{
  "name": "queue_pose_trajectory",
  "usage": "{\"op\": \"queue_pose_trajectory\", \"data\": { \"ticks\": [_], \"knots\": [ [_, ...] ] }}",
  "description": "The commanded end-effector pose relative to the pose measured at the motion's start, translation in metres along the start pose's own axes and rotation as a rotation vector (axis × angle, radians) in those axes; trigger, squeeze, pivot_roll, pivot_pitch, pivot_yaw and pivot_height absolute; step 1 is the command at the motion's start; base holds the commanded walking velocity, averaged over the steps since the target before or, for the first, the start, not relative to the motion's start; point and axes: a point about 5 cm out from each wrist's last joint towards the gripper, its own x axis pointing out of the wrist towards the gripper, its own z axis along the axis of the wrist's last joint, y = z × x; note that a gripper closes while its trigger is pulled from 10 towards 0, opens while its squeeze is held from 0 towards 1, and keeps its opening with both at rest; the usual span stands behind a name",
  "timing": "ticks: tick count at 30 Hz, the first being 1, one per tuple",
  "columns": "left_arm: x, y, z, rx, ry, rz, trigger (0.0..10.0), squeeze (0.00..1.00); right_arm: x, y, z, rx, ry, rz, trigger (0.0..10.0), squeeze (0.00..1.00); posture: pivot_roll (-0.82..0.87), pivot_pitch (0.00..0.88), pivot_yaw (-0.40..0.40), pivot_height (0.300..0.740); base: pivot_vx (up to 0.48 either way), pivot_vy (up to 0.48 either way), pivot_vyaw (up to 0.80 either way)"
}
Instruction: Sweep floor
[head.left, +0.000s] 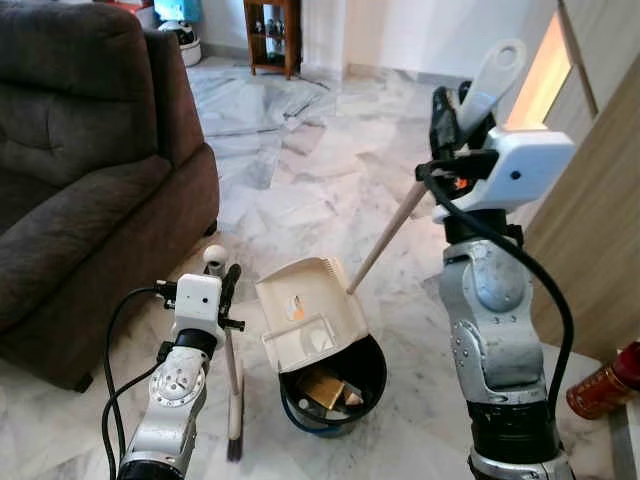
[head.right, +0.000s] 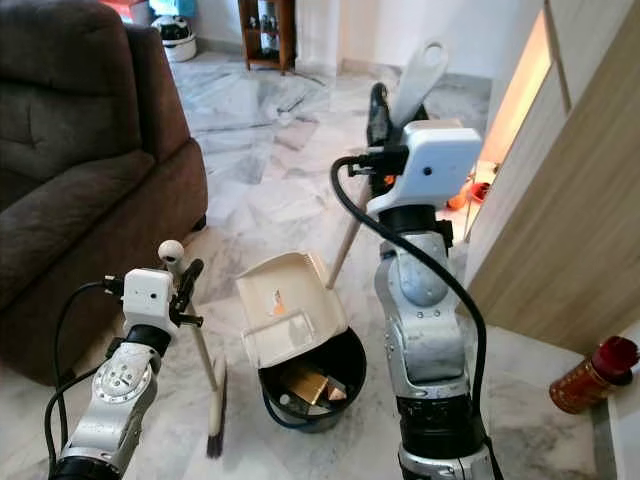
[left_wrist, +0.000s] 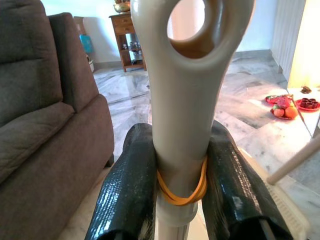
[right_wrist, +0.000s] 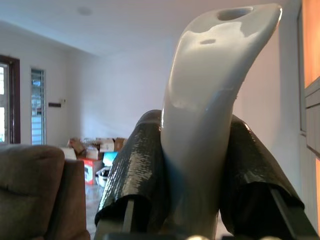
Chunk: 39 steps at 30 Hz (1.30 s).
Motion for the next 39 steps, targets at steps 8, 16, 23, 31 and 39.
{"op": "queue_pose_trajectory", "data": {
  "ticks": [8, 16, 23, 31, 39],
  "knots": [
    [0.001, -0.001, 0.006, 0.011, -0.034, -0.006, 10.0, 0.0, -0.002, 0.0, 0.006, -0.083, -0.065, 0.02, 10.0, 0.0, 0.14, 0.044, 0.012, 0.74, 0.0, 0.0, 0.0],
    [0.001, 0.0, 0.006, 0.011, -0.034, -0.005, 10.0, 0.0, -0.01, 0.005, -0.001, -0.19, -0.067, 0.083, 10.0, 0.0, 0.14, 0.052, 0.013, 0.74, 0.0, 0.0, 0.0],
    [0.002, 0.0, 0.006, 0.019, -0.036, -0.01, 10.0, 0.0, -0.019, 0.019, -0.004, -0.269, -0.089, 0.182, 10.0, 0.0, 0.14, 0.058, 0.014, 0.74, 0.0, 0.0, 0.0],
    [0.002, 0.0, 0.007, 0.02, -0.038, -0.009, 10.0, 0.0, -0.024, 0.034, -0.003, -0.298, -0.122, 0.259, 10.0, 0.0, 0.14, 0.058, 0.014, 0.74, 0.0, 0.0, 0.0],
    [0.002, 0.0, 0.007, 0.018, -0.039, -0.009, 10.0, 0.0, -0.026, 0.041, -0.002, -0.343, -0.145, 0.328, 10.0, 0.0, 0.14, 0.061, 0.014, 0.74, 0.0, 0.0, 0.0]
  ]
}}
